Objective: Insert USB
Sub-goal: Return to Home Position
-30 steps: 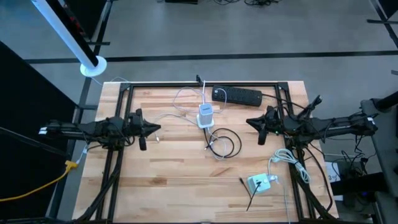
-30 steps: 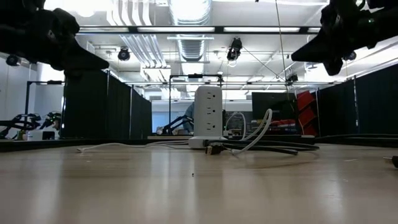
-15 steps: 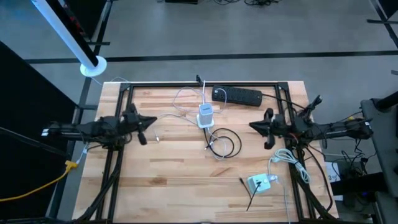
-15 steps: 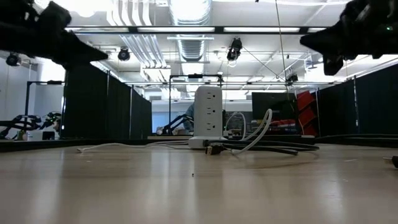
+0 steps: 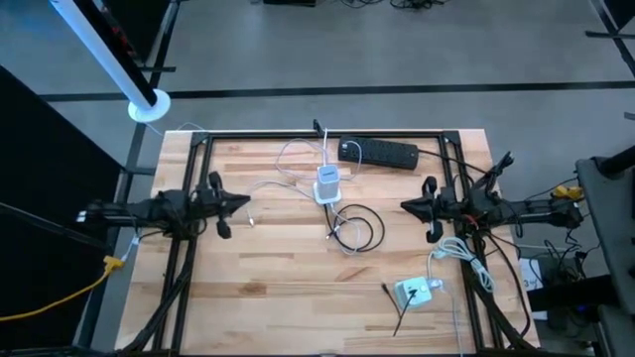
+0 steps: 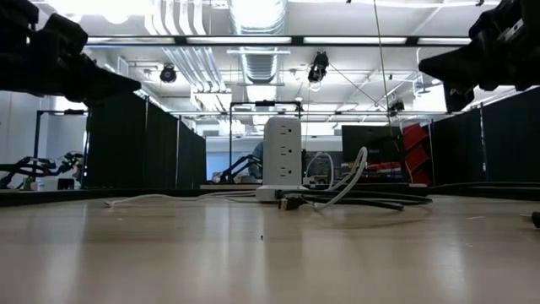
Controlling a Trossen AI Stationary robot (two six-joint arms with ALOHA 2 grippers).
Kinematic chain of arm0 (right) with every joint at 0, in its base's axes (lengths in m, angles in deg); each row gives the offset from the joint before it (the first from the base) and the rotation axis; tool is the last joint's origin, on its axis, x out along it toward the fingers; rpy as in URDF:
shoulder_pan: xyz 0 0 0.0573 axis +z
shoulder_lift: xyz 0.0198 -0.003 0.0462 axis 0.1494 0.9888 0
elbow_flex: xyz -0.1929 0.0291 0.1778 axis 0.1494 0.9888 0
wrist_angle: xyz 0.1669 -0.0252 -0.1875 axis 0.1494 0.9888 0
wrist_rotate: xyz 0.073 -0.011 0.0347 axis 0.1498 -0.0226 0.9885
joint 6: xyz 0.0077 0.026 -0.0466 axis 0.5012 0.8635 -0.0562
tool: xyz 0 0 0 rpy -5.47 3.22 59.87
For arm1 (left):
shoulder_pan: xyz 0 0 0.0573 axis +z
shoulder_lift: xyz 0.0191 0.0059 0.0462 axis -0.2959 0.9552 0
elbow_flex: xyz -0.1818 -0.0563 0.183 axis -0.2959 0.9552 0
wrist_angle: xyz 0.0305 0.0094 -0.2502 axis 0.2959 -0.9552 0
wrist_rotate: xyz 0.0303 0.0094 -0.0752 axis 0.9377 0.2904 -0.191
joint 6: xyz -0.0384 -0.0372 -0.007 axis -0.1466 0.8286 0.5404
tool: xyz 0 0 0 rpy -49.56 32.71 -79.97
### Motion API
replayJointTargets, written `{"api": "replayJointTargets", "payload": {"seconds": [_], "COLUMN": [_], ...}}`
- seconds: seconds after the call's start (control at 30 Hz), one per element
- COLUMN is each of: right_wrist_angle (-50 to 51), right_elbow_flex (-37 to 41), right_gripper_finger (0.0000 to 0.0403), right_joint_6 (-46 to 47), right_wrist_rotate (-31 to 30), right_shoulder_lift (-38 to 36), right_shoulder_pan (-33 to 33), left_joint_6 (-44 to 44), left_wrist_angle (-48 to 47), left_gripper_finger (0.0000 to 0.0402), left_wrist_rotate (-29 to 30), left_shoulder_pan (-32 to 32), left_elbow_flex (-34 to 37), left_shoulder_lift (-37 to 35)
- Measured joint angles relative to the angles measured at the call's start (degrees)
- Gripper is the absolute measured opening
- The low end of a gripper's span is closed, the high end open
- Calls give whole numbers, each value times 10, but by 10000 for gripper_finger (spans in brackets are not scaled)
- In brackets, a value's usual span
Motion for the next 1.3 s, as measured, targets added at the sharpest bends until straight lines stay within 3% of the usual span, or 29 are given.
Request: {"api": "replayJointTargets", "payload": {"seconds": [0.27,0.47,1.3], "right_wrist_angle": [19,45,46], "right_elbow_flex": [0,0,0], "right_gripper_finger": [7,7,7], "right_joint_6": [-18,-43,-30], "right_wrist_rotate": [15,-38,-40], "right_shoulder_lift": [0,1,1], "right_shoulder_pan": [0,0,0], "left_joint_6": [-21,-21,-19], "left_wrist_angle": [-3,-14,-14], "left_gripper_finger": [7,7,7], "left_wrist_rotate": [-20,-84,-84], "left_shoulder_pan": [0,0,0], "left_elbow_flex": [0,0,0], "left_shoulder_lift": [2,2,7]}}
